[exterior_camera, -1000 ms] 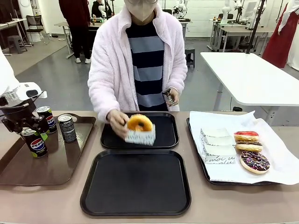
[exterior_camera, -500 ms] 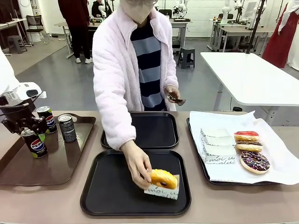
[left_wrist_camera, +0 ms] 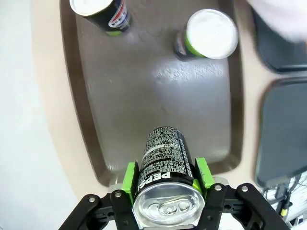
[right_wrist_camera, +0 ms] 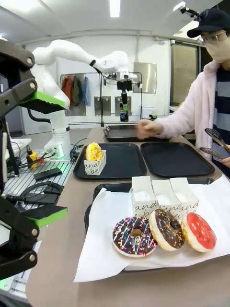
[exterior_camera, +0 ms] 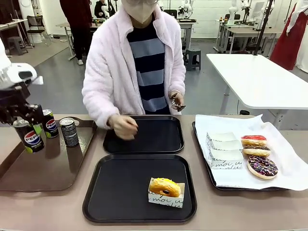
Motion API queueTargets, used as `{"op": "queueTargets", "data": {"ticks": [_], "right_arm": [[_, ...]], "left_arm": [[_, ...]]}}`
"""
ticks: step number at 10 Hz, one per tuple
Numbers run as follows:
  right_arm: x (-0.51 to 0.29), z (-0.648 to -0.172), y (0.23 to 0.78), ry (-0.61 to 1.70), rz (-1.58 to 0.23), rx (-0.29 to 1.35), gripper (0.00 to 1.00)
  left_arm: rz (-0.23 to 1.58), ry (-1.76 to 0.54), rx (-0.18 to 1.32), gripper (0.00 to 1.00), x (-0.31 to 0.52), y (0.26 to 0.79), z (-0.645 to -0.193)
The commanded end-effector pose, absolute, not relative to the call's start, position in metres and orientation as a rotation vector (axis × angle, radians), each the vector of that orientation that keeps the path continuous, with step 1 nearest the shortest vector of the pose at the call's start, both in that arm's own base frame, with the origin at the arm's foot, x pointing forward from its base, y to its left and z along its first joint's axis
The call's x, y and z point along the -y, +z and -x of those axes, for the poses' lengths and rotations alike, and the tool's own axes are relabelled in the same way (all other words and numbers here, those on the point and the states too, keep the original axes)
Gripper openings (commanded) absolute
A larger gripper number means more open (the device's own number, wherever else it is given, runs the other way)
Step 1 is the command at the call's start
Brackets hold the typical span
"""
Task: Set up donuts and drinks on trays.
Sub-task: Pick up one Pepsi coke and place it on the Flat Tray.
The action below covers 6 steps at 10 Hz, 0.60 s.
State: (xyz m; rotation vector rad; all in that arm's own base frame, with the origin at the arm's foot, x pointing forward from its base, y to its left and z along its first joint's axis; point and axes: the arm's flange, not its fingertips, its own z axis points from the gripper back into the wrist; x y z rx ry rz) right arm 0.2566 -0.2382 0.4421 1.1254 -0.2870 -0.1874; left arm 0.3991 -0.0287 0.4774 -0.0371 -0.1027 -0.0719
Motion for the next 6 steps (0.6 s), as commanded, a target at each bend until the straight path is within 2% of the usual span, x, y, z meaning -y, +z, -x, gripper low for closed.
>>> {"op": "queueTargets", "data": {"ticks": [1, 3, 4, 6], "right_arm": [[0.239, -0.256, 0.443, -0.178, -1.141, 0.302, 1.00], [0.239, -0.256, 0.443, -0.178, -1.141, 0.302, 1.00], [0.239, -0.256, 0.443, -0.178, -1.141, 0.302, 1.00], [0.239, -0.256, 0.443, -0.178, -1.141, 0.302, 1.00]], "left_arm": [[0.063, -0.066, 0.127, 0.06, 0.045, 0.516, -0.381], [0.143, -0.061, 0.092, 0.06, 0.038, 0.531, -0.372], [0.055, -0.091, 0.122, 0.06, 0.043, 0.523, -0.375], [0.055, -0.091, 0.122, 0.06, 0.043, 0.523, -0.375]]}}
